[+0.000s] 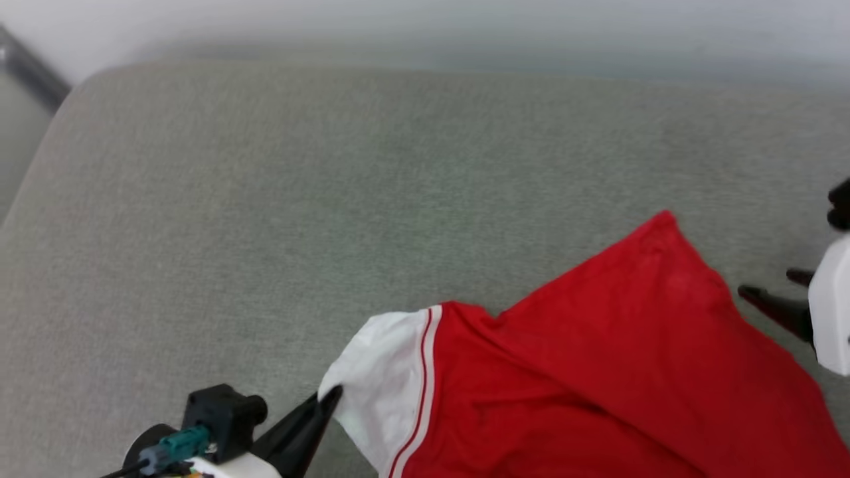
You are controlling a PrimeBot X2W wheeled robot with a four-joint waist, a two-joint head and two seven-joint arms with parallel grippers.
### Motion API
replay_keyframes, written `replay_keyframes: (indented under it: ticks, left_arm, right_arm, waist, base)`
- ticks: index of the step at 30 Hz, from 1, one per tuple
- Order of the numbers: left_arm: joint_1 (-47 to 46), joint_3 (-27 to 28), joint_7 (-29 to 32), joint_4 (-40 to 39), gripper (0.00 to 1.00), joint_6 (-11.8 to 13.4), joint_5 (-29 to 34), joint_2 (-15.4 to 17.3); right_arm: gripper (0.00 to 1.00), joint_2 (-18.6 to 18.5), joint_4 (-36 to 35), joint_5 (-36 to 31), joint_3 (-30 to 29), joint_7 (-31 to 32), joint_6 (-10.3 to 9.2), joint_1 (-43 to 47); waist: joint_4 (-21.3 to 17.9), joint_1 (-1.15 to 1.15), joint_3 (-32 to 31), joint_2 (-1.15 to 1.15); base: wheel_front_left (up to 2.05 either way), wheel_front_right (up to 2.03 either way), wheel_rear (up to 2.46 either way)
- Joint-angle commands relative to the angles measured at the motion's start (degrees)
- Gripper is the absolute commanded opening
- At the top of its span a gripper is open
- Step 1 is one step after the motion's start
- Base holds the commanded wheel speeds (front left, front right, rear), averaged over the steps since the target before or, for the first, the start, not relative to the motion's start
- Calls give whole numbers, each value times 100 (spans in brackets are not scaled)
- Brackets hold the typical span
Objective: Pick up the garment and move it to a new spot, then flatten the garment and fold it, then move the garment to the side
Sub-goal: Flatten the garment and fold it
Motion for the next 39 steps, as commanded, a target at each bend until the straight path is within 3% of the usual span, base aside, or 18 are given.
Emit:
replay_keyframes:
  ticks: [1,11,21,22,23,24,25,39]
  left_arm:
    - [-160,-42,37,-25,0,-25,86,-56]
    - [-612,-291,68,-30,0,-183,219,-499]
    - [-750,-388,48,109,0,-228,315,-671]
    - [-757,-393,43,128,0,-241,310,-677]
    - [-757,-393,43,128,0,-241,310,-677]
    - [-765,-389,44,147,0,-243,308,-675]
    - [-791,-389,56,172,0,-239,350,-649]
    - [-746,-202,-24,106,0,-169,384,-369]
  right_arm:
    - [100,-61,150,-87,120,45,-2,-287]
    - [100,-316,1276,-496,889,87,-2,-1431]
    - [100,-306,2136,-394,1424,158,-4,-1324]
    - [41,-304,2206,-388,1461,161,-5,-1263]
    - [41,-304,2206,-388,1461,161,-5,-1263]
    - [12,-317,2249,-392,1497,139,-5,-1219]
    - [0,-338,2285,-400,1528,95,-5,-1194]
    - [0,-332,2465,35,1440,-926,-2,-1670]
  waist:
    - [382,0,379,0]
    - [1029,0,925,0]
    - [1274,0,1141,0]
    - [1283,0,1138,0]
    - [1283,0,1138,0]
    - [1289,0,1133,0]
    - [1291,0,1121,0]
    - [734,0,53,0]
  base:
    - [0,0,0]
    - [0,0,0]
    - [0,0,0]
    - [0,0,0]
    - [0,0,0]
    - [0,0,0]
    - [0,0,0]
    - [0,0,0]
